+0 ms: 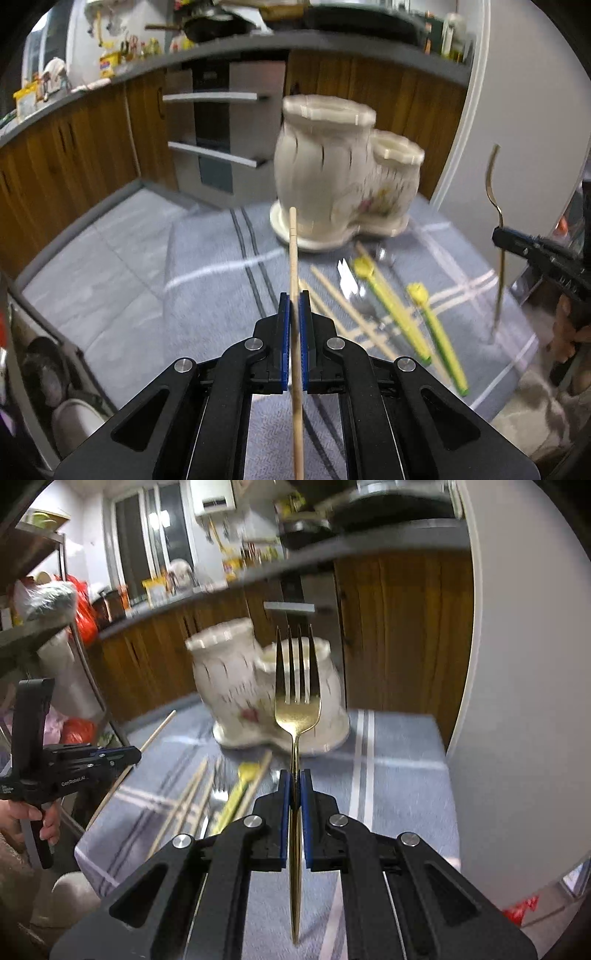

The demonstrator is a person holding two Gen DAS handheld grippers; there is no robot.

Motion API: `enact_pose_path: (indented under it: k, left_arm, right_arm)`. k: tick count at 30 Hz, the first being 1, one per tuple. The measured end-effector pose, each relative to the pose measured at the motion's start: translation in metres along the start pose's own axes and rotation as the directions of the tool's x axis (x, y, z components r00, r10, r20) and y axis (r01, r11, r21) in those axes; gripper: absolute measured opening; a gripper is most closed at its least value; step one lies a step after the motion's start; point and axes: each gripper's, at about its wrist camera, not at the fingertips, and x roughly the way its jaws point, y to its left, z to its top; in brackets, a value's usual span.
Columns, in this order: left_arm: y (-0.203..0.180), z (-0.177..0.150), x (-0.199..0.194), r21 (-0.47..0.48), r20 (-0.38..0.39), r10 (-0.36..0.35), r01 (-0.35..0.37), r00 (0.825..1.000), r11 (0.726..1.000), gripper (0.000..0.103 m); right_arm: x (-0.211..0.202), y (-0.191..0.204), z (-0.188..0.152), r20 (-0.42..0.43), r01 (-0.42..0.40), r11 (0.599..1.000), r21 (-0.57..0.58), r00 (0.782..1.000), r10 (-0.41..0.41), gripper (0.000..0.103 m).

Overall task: Organize utensils
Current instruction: 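Lift the chopstick into the tall cup while the right tool drops the fork into the small cup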

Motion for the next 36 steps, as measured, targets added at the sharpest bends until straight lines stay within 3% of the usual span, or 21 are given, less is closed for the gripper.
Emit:
enact_pose_path:
  k: [5, 10, 17, 21, 23, 25, 30, 34, 36]
  left_arm:
    - [-0.001, 0.018, -0.024, -0.013, 0.133, -0.011, 0.013, 0.991, 1.000, 0.005]
    - [-0.004, 0.057, -0.040, -0.023, 0.280, -0.035, 0.043, 0.959, 0.999, 0.005]
    - [-0.016, 0.132, -0.029, -0.022, 0.445, -0.094, 0.116, 0.891, 0.993, 0.005]
    - [-0.020, 0.166, -0.008, -0.028, 0.517, -0.110, 0.145, 0.849, 0.989, 0.005]
    - [-0.026, 0.175, 0.003, -0.020, 0.578, -0.078, 0.110, 0.812, 0.994, 0.005]
    - [-0.028, 0.179, 0.013, -0.025, 0.608, -0.045, 0.077, 0.792, 0.997, 0.005]
    - [-0.019, 0.178, 0.045, -0.089, 0.562, -0.004, 0.066, 0.827, 0.994, 0.005]
    - [-0.018, 0.156, 0.044, -0.066, 0.540, 0.001, 0.041, 0.842, 0.997, 0.005]
    - [-0.017, 0.143, 0.041, -0.069, 0.510, 0.002, 0.038, 0.860, 0.997, 0.005]
  right_arm:
    - [-0.008, 0.007, 0.019, 0.131, 0.016, 1.000, -0.020, 0.991, -0.014, 0.006]
    - [-0.009, 0.007, 0.059, 0.233, -0.005, 1.000, 0.004, 0.973, 0.004, 0.006]
    - [0.000, 0.008, 0.121, 0.355, -0.024, 1.000, 0.019, 0.935, 0.016, 0.006]
    - [0.012, -0.003, 0.137, 0.403, -0.023, 0.997, 0.076, 0.915, -0.010, 0.006]
    - [0.021, -0.013, 0.139, 0.413, -0.035, 0.991, 0.127, 0.910, -0.021, 0.006]
    - [0.030, -0.017, 0.136, 0.417, -0.029, 0.988, 0.149, 0.908, -0.036, 0.006]
    - [0.054, -0.029, 0.118, 0.364, -0.007, 0.984, 0.180, 0.929, -0.060, 0.006]
    - [0.071, -0.037, 0.101, 0.322, -0.023, 0.975, 0.223, 0.945, -0.051, 0.006]
    - [0.075, -0.038, 0.095, 0.304, -0.036, 0.970, 0.239, 0.952, -0.040, 0.006]
